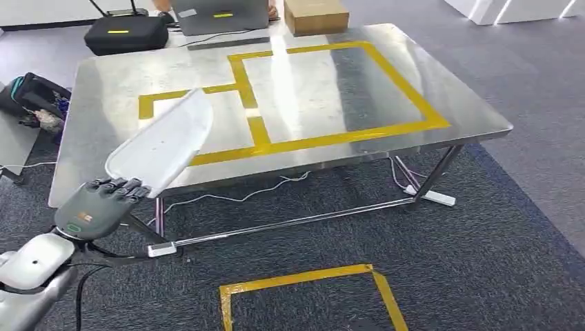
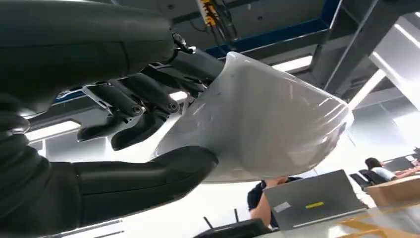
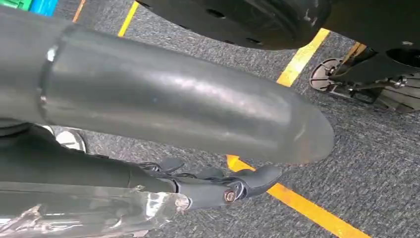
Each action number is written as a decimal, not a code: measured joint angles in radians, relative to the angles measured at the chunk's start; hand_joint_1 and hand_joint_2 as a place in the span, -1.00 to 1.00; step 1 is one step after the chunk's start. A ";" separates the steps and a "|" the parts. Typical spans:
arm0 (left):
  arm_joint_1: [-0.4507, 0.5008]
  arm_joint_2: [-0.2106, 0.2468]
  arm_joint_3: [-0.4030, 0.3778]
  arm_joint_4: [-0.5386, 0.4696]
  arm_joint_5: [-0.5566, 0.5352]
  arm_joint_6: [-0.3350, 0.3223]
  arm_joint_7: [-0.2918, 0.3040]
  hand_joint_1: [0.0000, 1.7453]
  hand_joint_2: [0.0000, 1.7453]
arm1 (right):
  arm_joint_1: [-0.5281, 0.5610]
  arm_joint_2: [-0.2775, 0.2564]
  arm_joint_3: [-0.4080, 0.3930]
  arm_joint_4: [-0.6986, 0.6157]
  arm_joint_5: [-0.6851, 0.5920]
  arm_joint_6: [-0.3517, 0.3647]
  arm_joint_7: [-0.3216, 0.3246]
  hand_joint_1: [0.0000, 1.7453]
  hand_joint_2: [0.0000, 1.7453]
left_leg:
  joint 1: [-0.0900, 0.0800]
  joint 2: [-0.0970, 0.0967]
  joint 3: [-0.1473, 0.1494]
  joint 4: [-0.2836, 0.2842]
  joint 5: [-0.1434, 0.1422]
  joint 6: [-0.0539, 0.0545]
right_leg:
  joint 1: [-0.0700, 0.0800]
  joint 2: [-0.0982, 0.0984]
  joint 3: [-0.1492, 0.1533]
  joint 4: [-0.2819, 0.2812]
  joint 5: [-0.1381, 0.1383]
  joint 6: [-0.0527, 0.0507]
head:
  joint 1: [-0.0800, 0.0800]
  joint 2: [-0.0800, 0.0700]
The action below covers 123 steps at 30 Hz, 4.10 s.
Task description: Take the parts from the cabinet and place them on the table.
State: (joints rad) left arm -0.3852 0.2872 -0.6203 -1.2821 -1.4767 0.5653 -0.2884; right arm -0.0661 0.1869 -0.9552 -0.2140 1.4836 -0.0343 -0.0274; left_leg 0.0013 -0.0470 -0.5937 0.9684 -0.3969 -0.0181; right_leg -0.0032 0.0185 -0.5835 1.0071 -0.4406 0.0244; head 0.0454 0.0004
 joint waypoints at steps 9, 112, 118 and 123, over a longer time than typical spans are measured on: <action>0.000 -0.005 -0.002 0.008 0.000 0.000 0.000 1.00 1.00 | 0.000 0.000 0.000 0.000 0.000 0.000 0.000 -1.00 -1.00 | 0.000 0.000 0.000 0.000 0.000 0.000 | 0.000 0.000 0.000 0.000 0.000 0.000 | 0.000 0.000; 0.048 -0.115 0.106 0.136 -0.007 -0.030 0.108 -1.00 -1.00 | 0.002 -0.001 -0.026 0.007 -0.003 -0.002 -0.015 -1.00 -1.00 | -0.023 0.036 -0.012 -0.007 0.015 0.026 | -0.007 -0.023 0.053 -0.038 -0.024 0.014 | 0.003 0.000; 0.049 -0.116 0.107 0.136 -0.007 -0.032 0.110 -1.00 -1.00 | 0.002 -0.001 -0.026 0.008 -0.001 -0.002 -0.015 -1.00 -1.00 | -0.019 0.036 -0.011 -0.008 0.017 0.024 | -0.004 -0.023 0.053 -0.037 -0.023 0.015 | 0.003 0.000; 0.051 -0.117 0.117 0.135 -0.007 -0.032 0.116 -1.00 -1.00 | 0.003 -0.001 -0.026 0.008 0.001 -0.001 -0.022 -1.00 -1.00 | -0.019 0.036 -0.010 -0.010 0.018 0.023 | -0.003 -0.023 0.053 -0.037 -0.023 0.015 | 0.003 0.000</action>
State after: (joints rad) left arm -0.3344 0.1698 -0.5035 -1.1467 -1.4839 0.5329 -0.1720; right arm -0.0632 0.1862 -0.9808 -0.2064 1.4843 -0.0355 -0.0492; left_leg -0.0172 -0.0112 -0.6037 0.9588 -0.3790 0.0047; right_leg -0.0066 -0.0044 -0.5306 0.9704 -0.4639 0.0390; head 0.0485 0.0004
